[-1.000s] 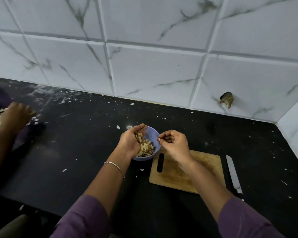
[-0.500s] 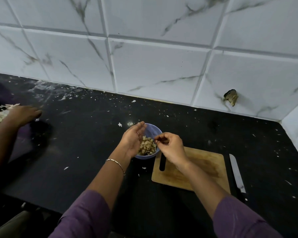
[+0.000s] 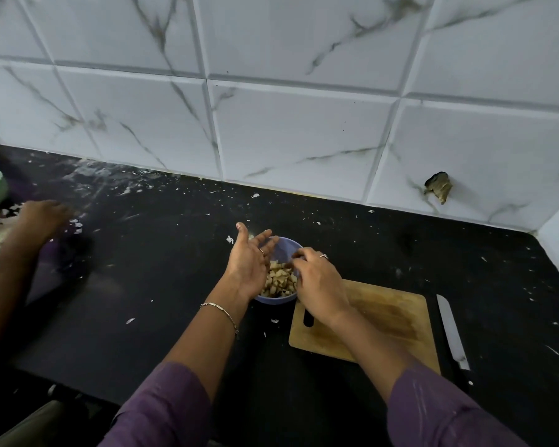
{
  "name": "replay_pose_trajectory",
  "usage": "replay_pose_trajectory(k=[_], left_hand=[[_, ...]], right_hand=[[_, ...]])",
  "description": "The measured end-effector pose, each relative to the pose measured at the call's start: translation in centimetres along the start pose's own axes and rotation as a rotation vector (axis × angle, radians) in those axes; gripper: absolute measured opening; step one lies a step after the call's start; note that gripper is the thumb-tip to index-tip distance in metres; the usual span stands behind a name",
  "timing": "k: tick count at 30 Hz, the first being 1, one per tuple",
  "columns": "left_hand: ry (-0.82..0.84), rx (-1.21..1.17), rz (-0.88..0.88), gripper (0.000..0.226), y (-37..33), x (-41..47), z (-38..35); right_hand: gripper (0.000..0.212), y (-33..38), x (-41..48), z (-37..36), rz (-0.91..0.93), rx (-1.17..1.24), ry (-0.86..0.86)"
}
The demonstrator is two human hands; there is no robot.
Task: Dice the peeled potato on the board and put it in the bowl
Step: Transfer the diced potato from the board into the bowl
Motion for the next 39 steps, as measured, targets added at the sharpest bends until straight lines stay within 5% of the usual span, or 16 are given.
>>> replay_pose_trajectory(k=[7,9,14,20,29,39], left_hand=[[0.061,-0.064,0.017,0.091,0.3,0.4,-0.2],[0.068,-0.059,-0.003,0.088,0.2,0.2,-0.4],[0.126,-0.012,-0.024,0.061,0.4,-0.9,-2.3],[0.100,0.081,-0.017,0.034,2.7,-1.6,-5.9],[0.021,0.690,-0.131,0.022,9.8,-2.8,-12.1],[0.024,1.528,-0.409,0.039,18.1,-3.9,-15.1]], right_hand=[[0.041,0.9,0.6,-0.7,0.107,-0.003,0.042],[0.030,-0.4,0.3,-1.7,0.025,0.050,0.078],[0.016,-3.0,-0.7,-0.8,-0.232,0.455,-0.142],[0.007,-4.7,-4.1,0.8,-0.324,0.506,-0.208],[0.023,-10.2,-15.0,3.9,-0.553,0.466,-0.302],[0.036,-12.6,-26.7,6.4,-0.827,0.023,-0.307]])
Point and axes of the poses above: each hand's wrist, its own x-axis towards the middle knuckle, its own z-axis out of the back of the hand, y = z × x, the point moved 8 cm from there along x, towards the middle knuckle, and after that the axes turned 14 degrees about z, right-handed, at the moved point
